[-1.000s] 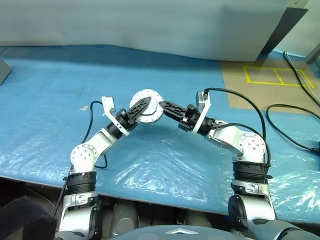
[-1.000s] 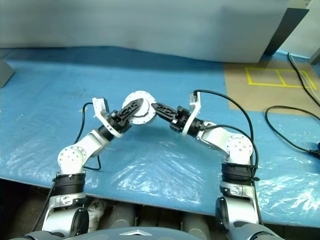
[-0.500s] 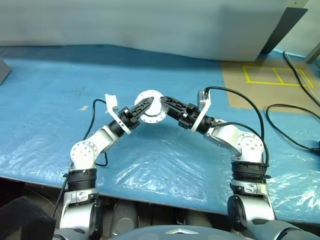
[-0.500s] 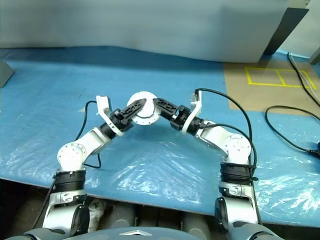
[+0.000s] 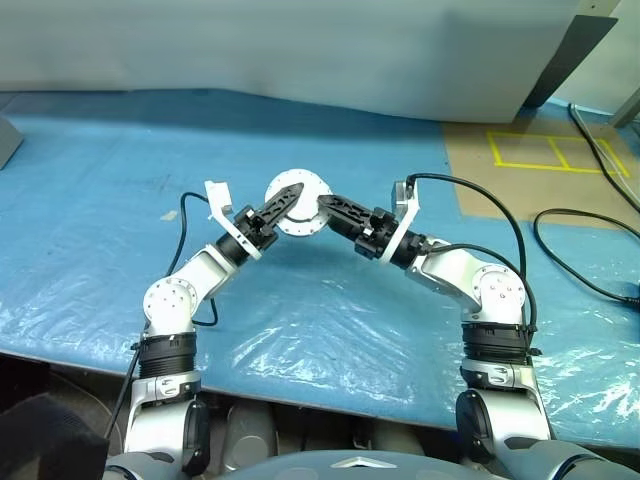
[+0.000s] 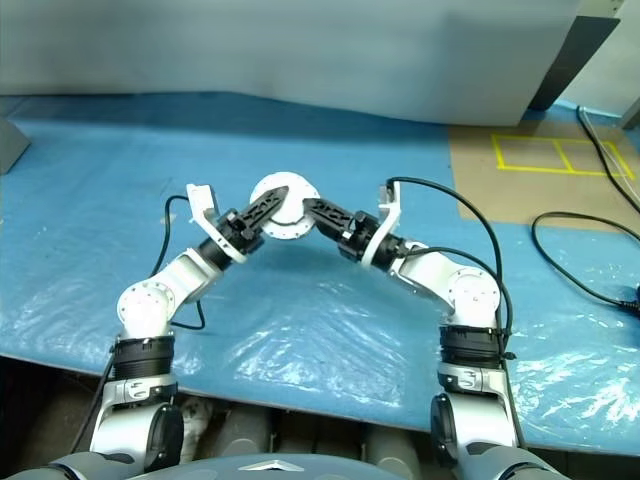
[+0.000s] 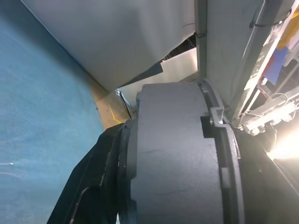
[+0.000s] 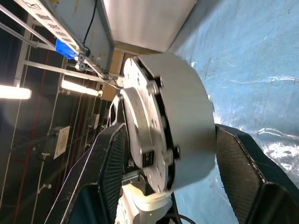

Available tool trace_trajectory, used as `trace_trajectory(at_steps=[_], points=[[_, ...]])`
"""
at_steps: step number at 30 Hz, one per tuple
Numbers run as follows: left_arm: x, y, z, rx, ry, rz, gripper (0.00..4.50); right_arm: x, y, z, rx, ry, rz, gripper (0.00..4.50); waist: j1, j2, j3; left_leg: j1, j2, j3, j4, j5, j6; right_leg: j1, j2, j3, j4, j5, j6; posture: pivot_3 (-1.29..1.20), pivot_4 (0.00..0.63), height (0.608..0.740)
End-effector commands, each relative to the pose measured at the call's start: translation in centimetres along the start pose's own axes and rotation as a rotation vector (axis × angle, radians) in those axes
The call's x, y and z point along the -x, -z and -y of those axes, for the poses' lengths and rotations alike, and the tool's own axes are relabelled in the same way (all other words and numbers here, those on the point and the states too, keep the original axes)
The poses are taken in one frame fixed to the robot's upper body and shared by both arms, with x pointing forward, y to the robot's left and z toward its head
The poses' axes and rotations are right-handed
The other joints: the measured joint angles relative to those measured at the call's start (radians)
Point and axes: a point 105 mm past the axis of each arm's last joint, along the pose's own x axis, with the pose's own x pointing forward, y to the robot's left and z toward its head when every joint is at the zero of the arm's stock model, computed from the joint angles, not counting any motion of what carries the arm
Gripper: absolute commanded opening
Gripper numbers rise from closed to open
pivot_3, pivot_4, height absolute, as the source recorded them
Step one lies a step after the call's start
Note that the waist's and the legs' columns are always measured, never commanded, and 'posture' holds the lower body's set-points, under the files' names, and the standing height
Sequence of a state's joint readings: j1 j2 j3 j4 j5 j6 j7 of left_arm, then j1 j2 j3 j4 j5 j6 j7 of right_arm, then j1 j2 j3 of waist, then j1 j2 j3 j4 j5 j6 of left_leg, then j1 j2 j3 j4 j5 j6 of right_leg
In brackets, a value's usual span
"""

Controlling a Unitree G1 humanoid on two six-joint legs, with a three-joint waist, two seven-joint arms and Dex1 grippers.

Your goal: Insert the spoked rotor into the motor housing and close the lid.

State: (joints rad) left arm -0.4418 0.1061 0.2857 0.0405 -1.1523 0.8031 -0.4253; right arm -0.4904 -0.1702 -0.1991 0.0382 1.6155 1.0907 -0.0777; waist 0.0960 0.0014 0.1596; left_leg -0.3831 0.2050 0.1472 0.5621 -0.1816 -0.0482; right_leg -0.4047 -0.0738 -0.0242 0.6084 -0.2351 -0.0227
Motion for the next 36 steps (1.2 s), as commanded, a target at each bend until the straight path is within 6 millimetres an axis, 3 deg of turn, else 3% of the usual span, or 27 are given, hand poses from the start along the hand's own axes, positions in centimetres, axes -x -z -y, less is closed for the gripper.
trace_trajectory(at_steps=[1, 4, 7, 13, 20, 26, 30, 36], points=[[0.4, -5.4, -0.4, -0.169, -0.113, 0.229, 2.56, -0.3, -0.5, -2.4, 0.038, -0.108, -0.004, 2.99, -0.002, 0.0, 0.0, 0.0, 0.0, 0.0, 0.0, 0.0, 0.0, 0.0, 0.0, 0.0, 0.0, 0.0, 0.0, 0.0, 0.15, 0.74], [1.6, -9.1, -2.5, -0.304, -0.293, 0.4, 2.56, -0.2, -1.1, -2.4, 0.072, -0.096, 0.018, 2.99, -0.007, 0.0, 0.0, 0.001, 0.0, 0.0, 0.0, 0.0, 0.0, 0.0, 0.0, 0.0, 0.0, 0.001, 0.0, 0.0, 0.15, 0.74], [3.0, -11.5, -4.3, -0.43, -0.453, 0.488, 2.56, 0.0, -1.7, -2.2, 0.102, -0.081, 0.037, 2.99, -0.004, -0.001, 0.001, 0.0, 0.0, -0.001, 0.001, 0.0, 0.0, 0.0, 0.0, 0.0, -0.001, 0.001, 0.001, 0.0, 0.15, 0.74], [5.9, -14.5, -7.8, -0.512, -0.665, 0.576, 2.56, -0.3, -1.5, -1.8, 0.127, -0.066, 0.025, 2.99, 0.005, -0.005, 0.003, -0.004, 0.0, -0.002, 0.001, 0.0, 0.0, -0.001, 0.0, -0.002, -0.001, 0.002, 0.003, 0.0, 0.15, 0.74], [7.5, -13.4, -11.7, -0.461, -0.753, 0.462, 2.56, -0.4, -1.3, -1.5, 0.148, -0.049, 0.015, 2.99, 0.007, -0.006, 0.003, -0.004, 0.0, -0.002, 0.002, 0.0, 0.0, -0.001, 0.0, -0.003, 0.0, 0.002, 0.002, 0.0, 0.15, 0.74], [8.5, -13.2, -12.9, -0.422, -0.767, 0.447, 4.48, -0.4, -1.1, -1.3, 0.154, -0.043, 0.007, 2.99, 0.005, -0.006, 0.003, -0.003, 0.0, -0.002, 0.003, 0.0, 0.0, -0.001, -0.001, -0.002, 0.0, 0.003, 0.001, 0.0, 0.15, 0.74], [10.9, -14.2, -14.2, -0.495, -0.956, 0.448, 4.48, -0.4, -1.0, -1.2, 0.158, -0.039, 0.0, 2.99, 0.004, -0.006, 0.003, -0.003, 0.0, -0.002, 0.003, 0.0, 0.0, -0.001, -0.001, -0.002, 0.0, 0.003, 0.001, 0.0, 0.15, 0.74], [14.8, -18.1, -12.9, -0.59, -1.091, 0.617, 4.48, -0.5, -0.9, -1.2, 0.166, -0.044, -0.007, 2.99, 0.001, -0.006, 0.003, -0.002, 0.0, -0.002, 0.002, 0.0, 0.0, -0.001, 0.0, -0.002, 0.0, 0.003, 0.001, 0.0, 0.15, 0.74]])
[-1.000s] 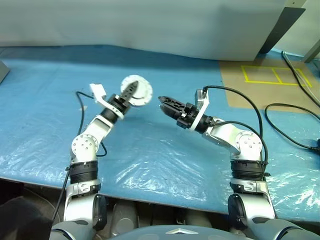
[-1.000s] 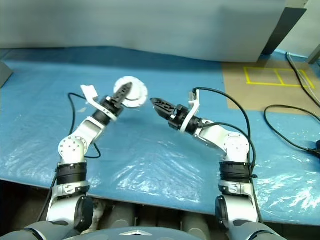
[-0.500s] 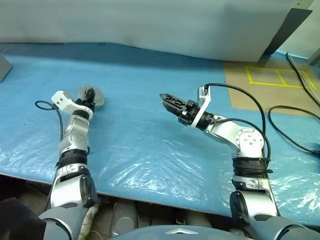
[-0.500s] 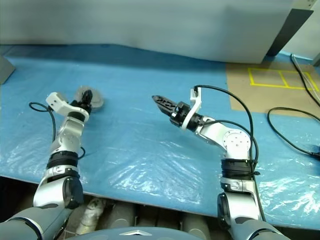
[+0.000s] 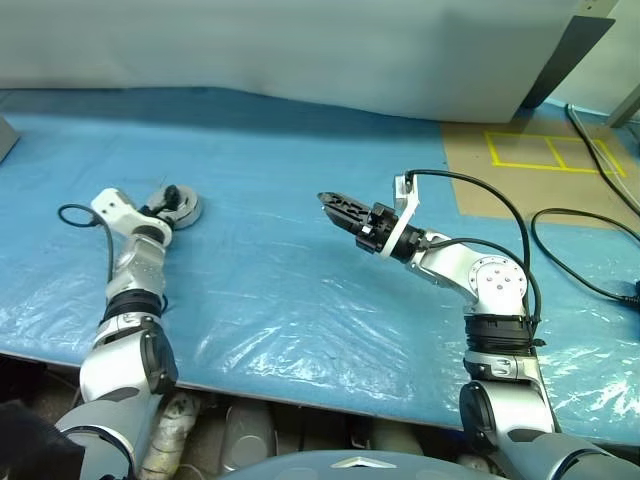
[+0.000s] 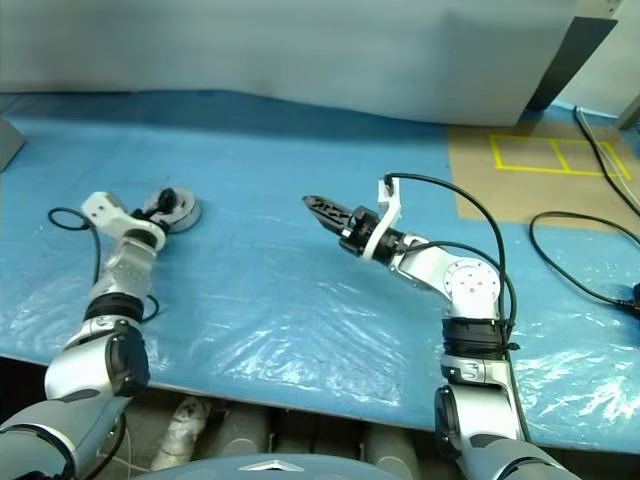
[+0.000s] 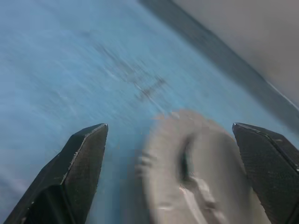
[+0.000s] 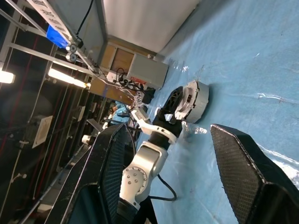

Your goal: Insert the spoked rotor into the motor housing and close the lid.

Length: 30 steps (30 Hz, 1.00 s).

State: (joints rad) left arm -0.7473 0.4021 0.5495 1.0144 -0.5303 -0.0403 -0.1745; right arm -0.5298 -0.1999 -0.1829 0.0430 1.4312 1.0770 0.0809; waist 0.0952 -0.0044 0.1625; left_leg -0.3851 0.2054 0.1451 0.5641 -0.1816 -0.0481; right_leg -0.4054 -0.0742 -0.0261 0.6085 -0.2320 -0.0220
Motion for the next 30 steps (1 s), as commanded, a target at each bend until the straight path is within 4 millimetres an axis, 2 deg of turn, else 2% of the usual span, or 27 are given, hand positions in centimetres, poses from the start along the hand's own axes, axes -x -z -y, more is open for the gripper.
trace_trajectory(at_steps=[1, 6, 10, 11, 12, 14, 15, 17, 20, 22, 25, 27, 30], points=[[0.1, -3.9, -1.4, -0.054, -0.062, 0.146, 4.48, -0.3, -0.2, -1.2, 0.037, -0.049, -0.001, 2.99, 0.003, 0.0, 0.0, 0.0, 0.0, 0.0, 0.0, 0.0, 0.0, 0.0, 0.0, 0.0, 0.0, 0.0, 0.0, 0.0, 0.15, 0.74], [0.2, -5.5, -1.8, -0.083, -0.062, 0.199, 4.48, -0.4, -0.2, -1.2, 0.044, -0.052, -0.003, 2.99, 0.01, 0.0, 0.0, -0.001, 0.0, 0.0, 0.0, 0.0, 0.0, 0.0, -0.001, 0.0, 0.0, 0.0, 0.0, 0.0, 0.15, 0.74], [0.0, -7.5, 1.0, -0.074, 0.054, 0.268, 4.48, -0.3, -0.6, -1.4, 0.079, -0.05, 0.014, 2.99, 0.008, 0.0, 0.0, -0.001, 0.0, 0.0, 0.001, 0.0, 0.0, 0.0, -0.001, 0.0, 0.0, 0.0, 0.0, 0.0, 0.15, 0.74], [0.0, -7.9, 2.5, -0.086, 0.115, 0.283, 4.48, -0.2, -0.8, -1.4, 0.108, -0.045, 0.025, 2.99, 0.008, 0.0, 0.0, -0.001, 0.0, 0.0, 0.001, 0.0, 0.0, 0.0, -0.001, 0.0, 0.0, 0.0, 0.0, 0.0, 0.15, 0.74], [0.2, -7.8, 5.4, -0.128, 0.237, 0.284, 4.48, 0.1, -1.3, -1.5, 0.181, -0.025, 0.051, 2.99, 0.01, 0.0, 0.0, -0.001, 0.0, 0.0, 0.001, 0.0, 0.0, 0.0, -0.001, 0.0, 0.0, 0.0, 0.0, 0.0, 0.15, 0.74], [1.0, -7.1, 9.6, -0.185, 0.42, 0.268, 4.48, 0.6, -2.1, -1.6, 0.289, 0.002, 0.088, 2.99, 0.02, -0.001, 0.0, -0.002, 0.0, 0.0, 0.001, 0.0, 0.0, 0.0, -0.001, -0.001, 0.0, 0.0, 0.0, 0.0, 0.15, 0.74], [1.5, -6.8, 10.9, -0.2, 0.479, 0.259, 4.48, 0.7, -2.3, -1.6, 0.324, 0.009, 0.101, 2.99, 0.025, -0.001, 0.0, -0.003, 0.0, 0.0, 0.001, 0.0, 0.0, 0.0, -0.002, -0.001, 0.0, 0.0, 0.0, 0.0, 0.15, 0.74], [3.8, -4.6, 15.7, -0.252, 0.736, 0.161, 4.48, 1.6, -2.9, -1.7, 0.483, 0.057, 0.126, 2.99, 0.027, -0.001, 0.0, -0.003, 0.0, 0.001, 0.001, 0.0, 0.0, 0.0, -0.002, -0.001, 0.0, 0.0, 0.0, 0.0, 0.15, 0.74], [8.1, -1.5, 19.3, -0.342, 1.048, 0.028, 4.48, 2.8, -3.2, -1.1, 0.662, 0.146, 0.136, 2.99, 0.026, -0.001, 0.0, -0.002, 0.0, 0.002, 0.001, 0.0, 0.0, 0.0, -0.001, 0.0, 0.0, 0.0, 0.0, 0.0, 0.15, 0.74], [10.8, 0.8, 19.8, -0.419, 1.199, -0.068, 4.48, 3.9, -2.8, -0.3, 0.783, 0.216, 0.111, 2.99, 0.019, -0.001, 0.0, -0.001, 0.0, 0.002, 0.0, 0.0, 0.0, -0.001, -0.001, 0.001, 0.0, 0.0, -0.001, 0.0, 0.15, 0.74], [13.2, 3.5, 19.1, -0.479, 1.305, -0.192, 4.48, 5.0, -2.2, 0.6, 0.876, 0.302, 0.106, 2.99, -0.001, -0.001, 0.001, 0.001, 0.0, 0.002, -0.003, 0.0, 0.0, -0.002, 0.0, 0.001, 0.0, 0.0, -0.001, 0.0, 0.15, 0.74], [14.1, 4.7, 18.7, -0.494, 1.332, -0.238, 4.48, 5.6, -1.9, 1.2, 0.896, 0.342, 0.112, 2.99, -0.005, 0.0, 0.001, 0.002, 0.0, 0.002, -0.003, 0.0, 0.0, -0.002, 0.001, 0.002, 0.0, 0.0, -0.001, 0.0, 0.15, 0.74], [14.6, 5.6, 18.4, -0.509, 1.337, -0.263, 4.48, 6.7, -2.6, 2.4, 0.86, 0.437, 0.175, 2.99, -0.004, 0.0, 0.001, 0.002, 0.0, 0.003, -0.002, 0.0, 0.0, -0.001, 0.001, 0.003, 0.0, 0.0, -0.001, 0.0, 0.15, 0.74]])
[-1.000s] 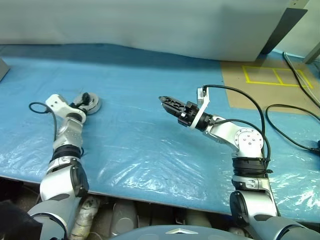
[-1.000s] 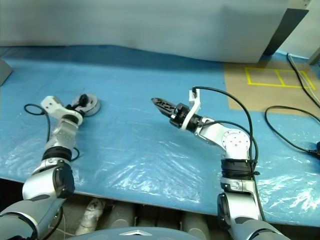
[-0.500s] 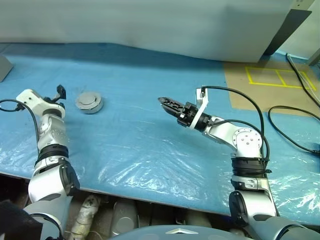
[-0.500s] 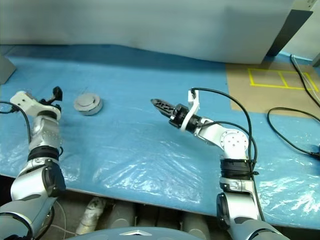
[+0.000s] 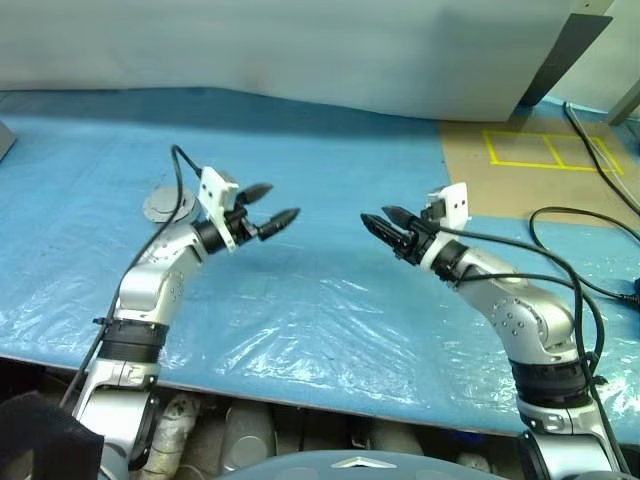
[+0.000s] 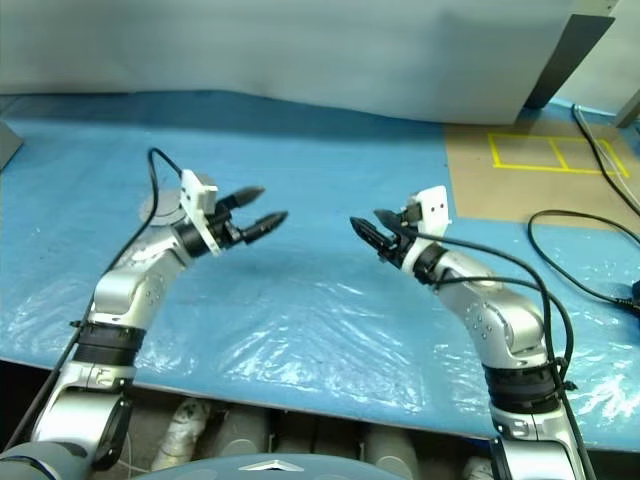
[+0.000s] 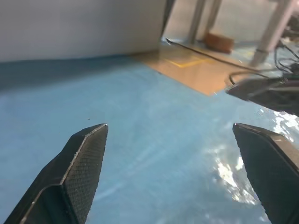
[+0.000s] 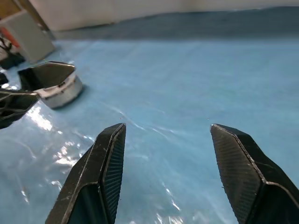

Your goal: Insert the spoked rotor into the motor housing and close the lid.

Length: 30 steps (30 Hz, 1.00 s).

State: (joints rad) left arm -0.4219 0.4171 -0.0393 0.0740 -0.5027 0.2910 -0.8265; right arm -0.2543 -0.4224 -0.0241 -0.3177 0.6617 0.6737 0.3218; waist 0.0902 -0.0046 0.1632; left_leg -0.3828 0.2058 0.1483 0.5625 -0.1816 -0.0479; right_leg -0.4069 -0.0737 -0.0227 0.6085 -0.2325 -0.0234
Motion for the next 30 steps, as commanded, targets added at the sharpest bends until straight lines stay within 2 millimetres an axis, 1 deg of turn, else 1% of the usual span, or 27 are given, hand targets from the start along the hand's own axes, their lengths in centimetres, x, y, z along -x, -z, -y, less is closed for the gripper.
trace_trajectory(at_steps=[1, 3, 5, 7, 8, 15, 21, 26, 30], points=[[-0.1, -0.8, 0.7, -0.051, 0.028, 0.006, 4.48, 0.6, -1.4, 1.3, 0.028, 0.103, 0.077, 2.99, 0.002, 0.0, 0.0, 0.0, 0.0, 0.0, 0.001, 0.0, 0.0, 0.0, 0.0, 0.0, 0.0, 0.0, 0.0, 0.0, 0.15, 0.74], [-0.2, -0.5, 0.5, -0.041, 0.014, 0.0, 4.48, 0.7, -1.3, 1.9, 0.025, 0.138, 0.076, 2.99, 0.002, 0.0, 0.0, 0.001, 0.0, 0.001, 0.002, 0.0, 0.0, 0.001, -0.001, 0.001, 0.0, 0.0, -0.001, 0.0, 0.15, 0.74], [-0.3, -0.4, 0.5, -0.044, 0.015, -0.008, 4.48, 0.6, -1.3, 2.0, 0.031, 0.147, 0.075, 2.99, 0.004, 0.0, 0.0, 0.001, 0.0, 0.001, 0.002, 0.0, 0.001, 0.002, -0.001, 0.001, 0.0, -0.001, -0.004, 0.0, 0.15, 0.74], [-0.3, -0.4, 0.5, -0.034, 0.019, -0.009, 4.48, 0.4, -1.3, 2.0, 0.038, 0.148, 0.069, 2.99, 0.003, 0.0, 0.0, 0.002, 0.0, 0.001, 0.002, 0.0, 0.001, 0.002, -0.001, 0.001, 0.0, -0.001, -0.004, 0.0, 0.15, 0.74], [-0.3, -0.4, 0.4, -0.024, 0.015, -0.009, 4.48, 0.3, -1.3, 1.9, 0.041, 0.149, 0.072, 2.99, 0.002, 0.001, 0.0, 0.002, 0.0, 0.001, 0.002, 0.0, 0.001, 0.002, -0.001, 0.001, 0.0, 0.001, -0.001, 0.0, 0.15, 0.74], [-0.1, -0.1, 0.0, -0.019, -0.008, -0.029, 4.48, -0.6, -1.0, 0.9, 0.047, 0.121, 0.073, 2.99, 0.002, 0.001, 0.0, 0.002, 0.0, 0.001, 0.0, 0.0, 0.001, 0.001, 0.0, 0.001, 0.0, 0.001, -0.001, 0.0, 0.15, 0.74], [0.0, 0.1, -0.2, -0.033, -0.033, -0.039, 4.48, -1.1, -0.4, 1.1, 0.069, 0.141, 0.051, 2.99, 0.001, 0.001, 0.0, 0.002, 0.0, 0.001, 0.001, 0.0, 0.001, 0.001, -0.001, 0.001, 0.0, 0.001, -0.001, 0.0, 0.15, 0.74], [0.2, 0.3, -0.2, -0.042, -0.048, -0.041, 4.48, -1.5, -0.3, 0.6, 0.075, 0.111, 0.046, 2.99, 0.001, 0.001, 0.0, 0.002, 0.0, 0.001, 0.001, 0.0, 0.001, 0.001, -0.001, 0.001, 0.0, 0.001, -0.001, 0.0, 0.15, 0.74], [0.3, 0.3, -0.6, -0.046, -0.081, -0.03, 4.48, -1.8, -0.4, 0.4, 0.077, 0.095, 0.048, 2.99, 0.001, 0.001, 0.0, 0.002, 0.0, 0.001, 0.001, 0.0, 0.001, 0.001, -0.001, 0.001, 0.0, 0.001, -0.001, 0.0, 0.15, 0.74]])
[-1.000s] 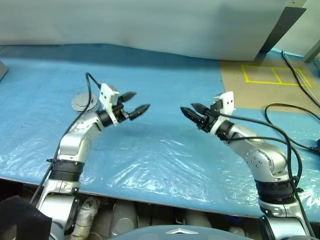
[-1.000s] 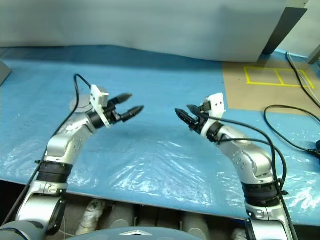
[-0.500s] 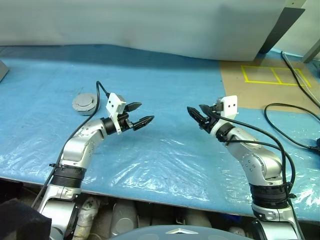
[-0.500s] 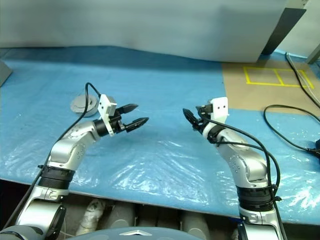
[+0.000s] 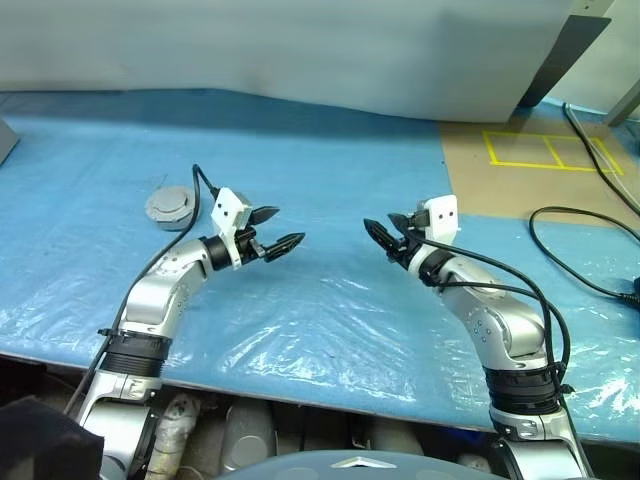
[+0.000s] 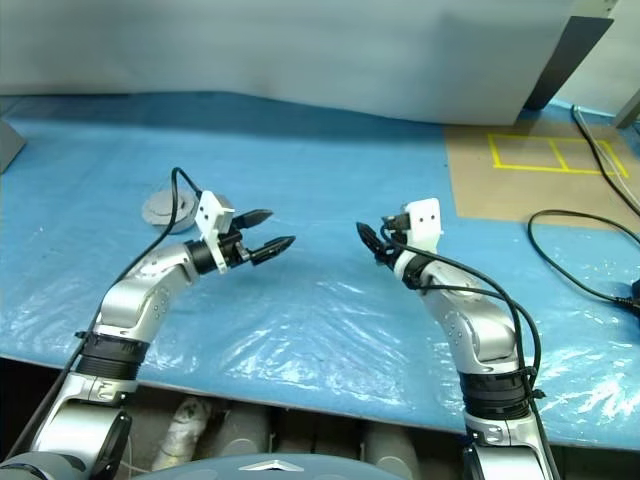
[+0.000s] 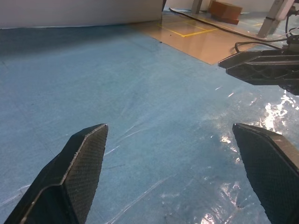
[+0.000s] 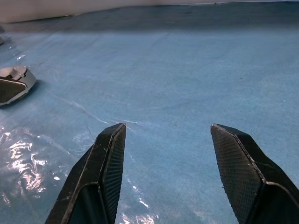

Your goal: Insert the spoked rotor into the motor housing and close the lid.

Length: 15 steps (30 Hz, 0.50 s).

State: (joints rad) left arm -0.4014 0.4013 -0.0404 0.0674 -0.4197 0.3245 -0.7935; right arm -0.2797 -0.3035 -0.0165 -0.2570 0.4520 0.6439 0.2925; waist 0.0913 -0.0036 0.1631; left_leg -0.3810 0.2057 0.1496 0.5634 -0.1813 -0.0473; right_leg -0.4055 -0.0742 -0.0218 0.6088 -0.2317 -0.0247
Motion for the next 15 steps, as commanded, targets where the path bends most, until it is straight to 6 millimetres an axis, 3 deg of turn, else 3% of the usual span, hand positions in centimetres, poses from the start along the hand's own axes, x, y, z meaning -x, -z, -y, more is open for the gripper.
trace_trajectory(at_steps=[1, 15], points=[[0.26, -1.22, -0.37, -0.034, -0.031, 0.051, 4.48, -0.37, -1.43, -0.53, 0.027, -0.023, 0.052, 2.99, 0.0, 0.0, 0.0, 0.0, 0.0, 0.0, 0.0, 0.0, 0.0, 0.0, 0.0, 0.0, 0.0, 0.0, 0.0, 0.0, 0.15, 0.74], [-0.19, -1.55, -0.78, -0.044, -0.045, 0.068, 4.48, -1.26, -1.69, -0.77, 0.038, -0.021, 0.068, 2.99, 0.0, 0.0, 0.0, 0.0, 0.0, 0.0, 0.0, 0.0, 0.0, 0.0, 0.0, 0.0, 0.0, 0.0, 0.0, 0.0, 0.15, 0.74]])
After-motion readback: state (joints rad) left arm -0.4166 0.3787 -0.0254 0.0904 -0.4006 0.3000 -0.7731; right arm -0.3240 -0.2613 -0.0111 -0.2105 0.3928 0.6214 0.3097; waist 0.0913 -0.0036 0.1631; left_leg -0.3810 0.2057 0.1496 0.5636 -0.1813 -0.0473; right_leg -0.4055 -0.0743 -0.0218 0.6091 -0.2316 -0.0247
